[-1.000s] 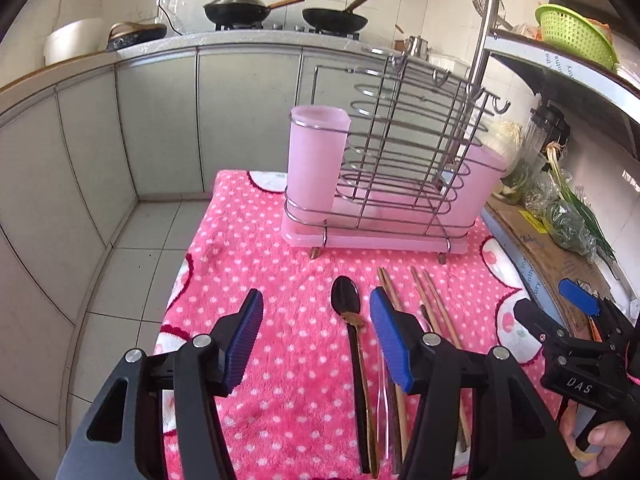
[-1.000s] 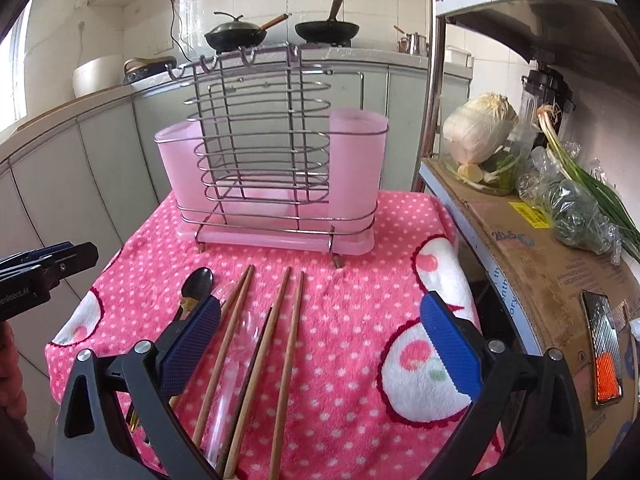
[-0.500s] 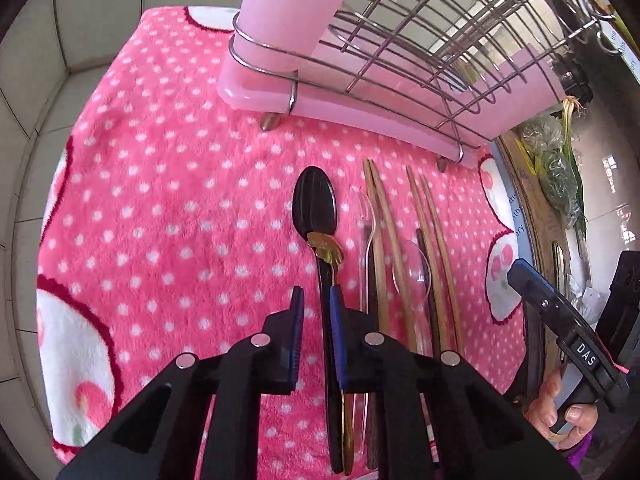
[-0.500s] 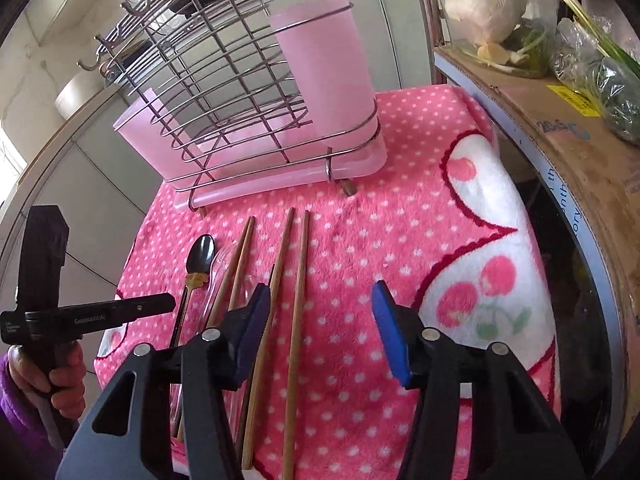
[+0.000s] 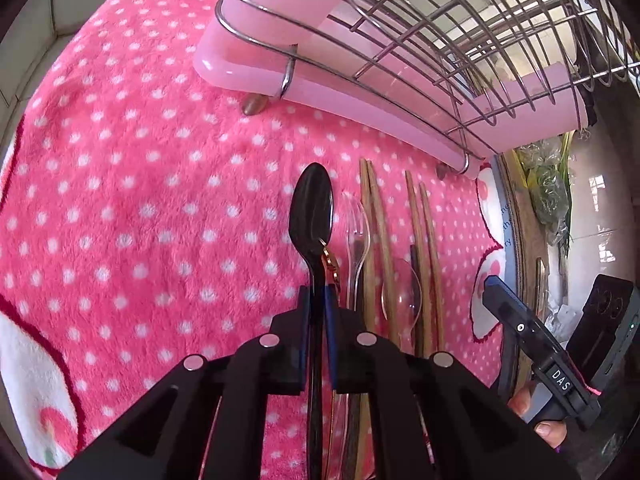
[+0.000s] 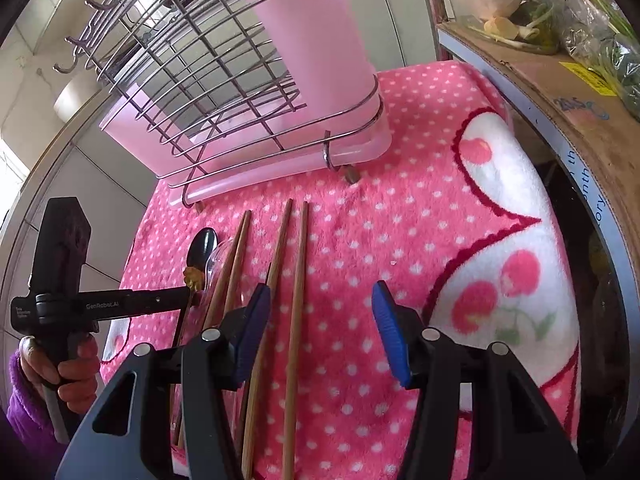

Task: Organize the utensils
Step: 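Lower the left tool onto the black spoon and close on its handle, then close the right tool on a wooden chopstick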

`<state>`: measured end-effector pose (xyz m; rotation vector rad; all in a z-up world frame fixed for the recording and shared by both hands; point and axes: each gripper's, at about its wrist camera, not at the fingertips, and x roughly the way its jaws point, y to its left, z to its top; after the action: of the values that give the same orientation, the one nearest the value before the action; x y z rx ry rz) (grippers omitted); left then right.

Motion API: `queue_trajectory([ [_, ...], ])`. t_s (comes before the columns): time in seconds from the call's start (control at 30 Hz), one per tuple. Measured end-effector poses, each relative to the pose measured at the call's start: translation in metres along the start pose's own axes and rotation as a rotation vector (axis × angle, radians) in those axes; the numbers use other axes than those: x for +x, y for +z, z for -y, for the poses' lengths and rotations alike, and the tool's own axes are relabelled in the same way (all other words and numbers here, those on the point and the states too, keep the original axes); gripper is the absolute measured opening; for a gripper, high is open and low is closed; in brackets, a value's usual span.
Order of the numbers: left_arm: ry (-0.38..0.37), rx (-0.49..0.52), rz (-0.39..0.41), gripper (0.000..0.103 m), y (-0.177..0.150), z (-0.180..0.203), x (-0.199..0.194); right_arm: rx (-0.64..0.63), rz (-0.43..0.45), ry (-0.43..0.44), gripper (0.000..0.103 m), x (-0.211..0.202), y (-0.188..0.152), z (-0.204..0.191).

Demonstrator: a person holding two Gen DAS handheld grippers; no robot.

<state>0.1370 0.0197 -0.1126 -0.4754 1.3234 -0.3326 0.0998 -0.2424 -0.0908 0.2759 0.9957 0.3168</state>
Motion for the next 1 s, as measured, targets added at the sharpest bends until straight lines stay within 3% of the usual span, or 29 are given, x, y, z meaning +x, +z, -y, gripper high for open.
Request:
queue_trajectory([
  [0.17,-0.021,-0.015,0.049,0.003,-0.002,-0.005,-0.013,-0.006,-0.012,0.009,0.053,0.002,0.003,-0.002],
  [0.27,0.0,0.002,0.081,0.003,-0.004,-0.008,-0.027,-0.001,-0.027,0.019,0.043,0.005,0.007,-0.001],
  [0.33,0.039,0.033,0.107,0.003,-0.006,-0.009,-0.036,0.011,-0.046,0.029,0.03,0.01,0.011,0.0],
  [0.4,0.078,0.055,0.115,0.003,-0.007,-0.012,-0.042,0.015,-0.07,0.033,0.026,0.016,0.015,0.0],
  [0.57,0.129,0.059,0.094,0.003,-0.005,-0.027,-0.045,-0.015,-0.145,0.023,0.025,0.033,0.029,-0.012],
  [0.93,0.229,0.11,-0.006,0.007,0.011,-0.023,-0.025,-0.101,-0.259,-0.109,0.025,0.075,0.039,-0.039],
  [0.97,0.229,0.106,-0.022,0.007,0.014,-0.024,-0.022,-0.107,-0.259,-0.115,0.024,0.077,0.039,-0.04],
  [1.0,0.229,0.106,-0.032,0.007,0.015,-0.025,-0.021,-0.115,-0.258,-0.124,0.014,0.078,0.039,-0.042],
])
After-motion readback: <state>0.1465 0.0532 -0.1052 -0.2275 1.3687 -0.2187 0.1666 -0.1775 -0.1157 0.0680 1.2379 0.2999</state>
